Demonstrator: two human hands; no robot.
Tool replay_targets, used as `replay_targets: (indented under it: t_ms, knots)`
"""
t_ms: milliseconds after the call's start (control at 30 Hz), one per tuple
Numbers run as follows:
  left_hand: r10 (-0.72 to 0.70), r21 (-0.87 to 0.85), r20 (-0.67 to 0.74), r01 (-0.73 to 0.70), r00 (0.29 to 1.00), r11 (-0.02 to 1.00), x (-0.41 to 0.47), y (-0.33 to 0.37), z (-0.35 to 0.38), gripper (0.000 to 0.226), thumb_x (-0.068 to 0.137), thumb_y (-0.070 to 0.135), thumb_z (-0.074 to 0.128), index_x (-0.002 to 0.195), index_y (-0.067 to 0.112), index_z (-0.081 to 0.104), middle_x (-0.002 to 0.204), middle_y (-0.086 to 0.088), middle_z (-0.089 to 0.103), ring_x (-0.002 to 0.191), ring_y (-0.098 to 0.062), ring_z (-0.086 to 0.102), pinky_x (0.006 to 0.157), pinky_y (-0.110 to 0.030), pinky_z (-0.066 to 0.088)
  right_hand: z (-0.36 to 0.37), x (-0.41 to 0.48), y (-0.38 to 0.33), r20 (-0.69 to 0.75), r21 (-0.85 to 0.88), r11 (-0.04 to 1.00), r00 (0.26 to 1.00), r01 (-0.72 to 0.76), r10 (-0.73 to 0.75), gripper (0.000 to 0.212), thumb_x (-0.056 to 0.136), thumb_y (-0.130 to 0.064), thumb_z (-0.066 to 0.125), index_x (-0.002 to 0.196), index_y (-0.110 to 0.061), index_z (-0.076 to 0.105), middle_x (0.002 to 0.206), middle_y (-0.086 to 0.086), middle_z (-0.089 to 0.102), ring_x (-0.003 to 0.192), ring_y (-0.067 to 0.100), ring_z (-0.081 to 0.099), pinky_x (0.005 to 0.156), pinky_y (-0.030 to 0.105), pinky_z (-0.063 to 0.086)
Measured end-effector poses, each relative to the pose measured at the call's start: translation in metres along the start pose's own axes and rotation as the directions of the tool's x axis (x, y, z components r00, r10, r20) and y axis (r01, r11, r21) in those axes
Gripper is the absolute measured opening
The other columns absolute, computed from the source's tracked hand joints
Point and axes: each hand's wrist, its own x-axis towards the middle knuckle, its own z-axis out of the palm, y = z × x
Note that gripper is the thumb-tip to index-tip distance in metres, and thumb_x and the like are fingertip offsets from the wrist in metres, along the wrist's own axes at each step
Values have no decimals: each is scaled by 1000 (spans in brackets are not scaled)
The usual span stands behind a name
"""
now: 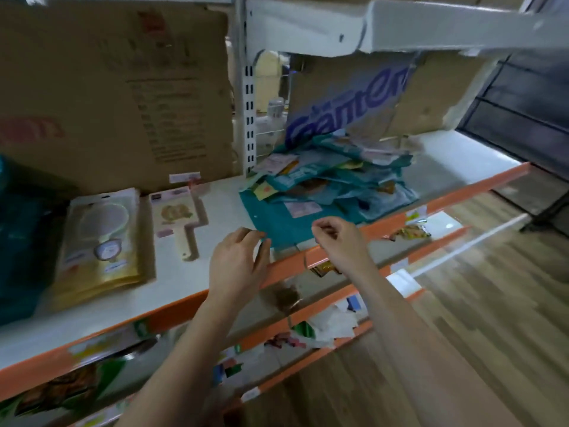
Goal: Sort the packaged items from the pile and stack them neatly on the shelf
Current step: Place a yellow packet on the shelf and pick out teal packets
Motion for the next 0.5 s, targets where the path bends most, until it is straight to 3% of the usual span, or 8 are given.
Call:
replay_targets:
  t_ms: [133, 400, 500]
  knots:
    - [-47, -10, 20, 48, 999, 999, 17, 27, 21, 32, 99, 34, 48, 120, 16, 65, 114, -5, 65, 102, -23, 60, 83, -39, 53, -34, 14, 26, -33, 53, 999, 999, -10, 12, 18, 96, -28, 58, 109, -20, 66, 100, -3, 67, 94, 13, 63, 85, 29, 52]
    - [19, -54, -101, -24, 995, 998, 93, 51, 48, 30, 98, 30, 52, 114, 11, 68, 110, -11, 67, 97, -31, 61, 76, -39, 52, -77, 72, 50, -113, 127, 991, 993, 44, -29, 9, 95, -28, 59, 95, -34, 64, 92, -6, 68, 90, 14, 65, 87, 35, 54]
    - [54, -80, -149, -66, 987, 995, 130, 60, 63, 37, 96, 35, 48, 113, 10, 70, 108, -12, 69, 94, -33, 63, 74, -40, 53, -101, 105, 52, -203, 83, 991, 976, 100, -81, 11, 94, -24, 60, 91, -33, 65, 86, -13, 67, 83, 8, 65, 78, 26, 52]
